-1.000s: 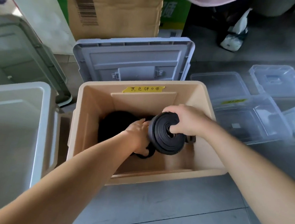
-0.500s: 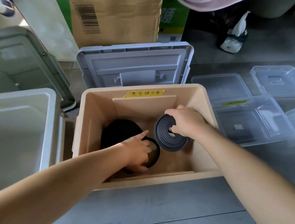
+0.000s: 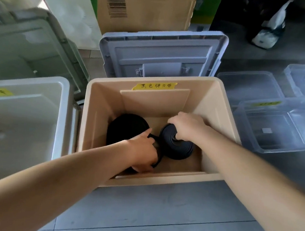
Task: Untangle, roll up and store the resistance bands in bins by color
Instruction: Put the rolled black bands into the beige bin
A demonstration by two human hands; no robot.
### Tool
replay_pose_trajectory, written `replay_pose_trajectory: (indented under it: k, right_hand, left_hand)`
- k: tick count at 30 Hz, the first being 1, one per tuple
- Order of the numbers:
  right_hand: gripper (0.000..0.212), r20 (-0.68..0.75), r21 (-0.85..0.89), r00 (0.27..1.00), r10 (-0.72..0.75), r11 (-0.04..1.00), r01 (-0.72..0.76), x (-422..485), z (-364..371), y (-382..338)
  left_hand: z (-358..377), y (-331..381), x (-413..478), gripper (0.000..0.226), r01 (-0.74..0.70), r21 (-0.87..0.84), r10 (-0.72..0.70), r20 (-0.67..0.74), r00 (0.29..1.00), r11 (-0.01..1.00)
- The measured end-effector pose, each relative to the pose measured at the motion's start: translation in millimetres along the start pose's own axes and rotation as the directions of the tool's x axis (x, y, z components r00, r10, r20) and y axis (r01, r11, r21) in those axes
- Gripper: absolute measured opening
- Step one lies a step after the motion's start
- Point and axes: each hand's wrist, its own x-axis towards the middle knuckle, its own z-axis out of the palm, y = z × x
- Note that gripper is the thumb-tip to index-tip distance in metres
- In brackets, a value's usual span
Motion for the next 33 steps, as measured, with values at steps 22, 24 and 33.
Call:
replay_pose_trajectory:
  k: [22,24,33]
  right_hand:
    - [0.036,0.115,0.006,0.92,0.374,0.926,-0.377,6.9,8.5,-14.5]
    - [0.036,-0.014,-0.085,0.956,0.293,0.952,-0.293,5.3,-1.7,-21.7]
    - [0.072,0.004,0.497,1.0,0.0,0.868,-0.002,20.6,-20.7,-89.0]
  left_hand:
    - [-10.8,9.1,-47.7,0.042,0.098,-0.545,-0.188,-0.111,0.976,0.832]
    - [-11.6,12.7,-65.8,0.05,0.221,-0.775,-0.409,-0.052,0.911,0.592]
    - [21.1,1.4,-79.1,0.043,-0.147,-0.349,-0.349,0.632,0.692,-0.926]
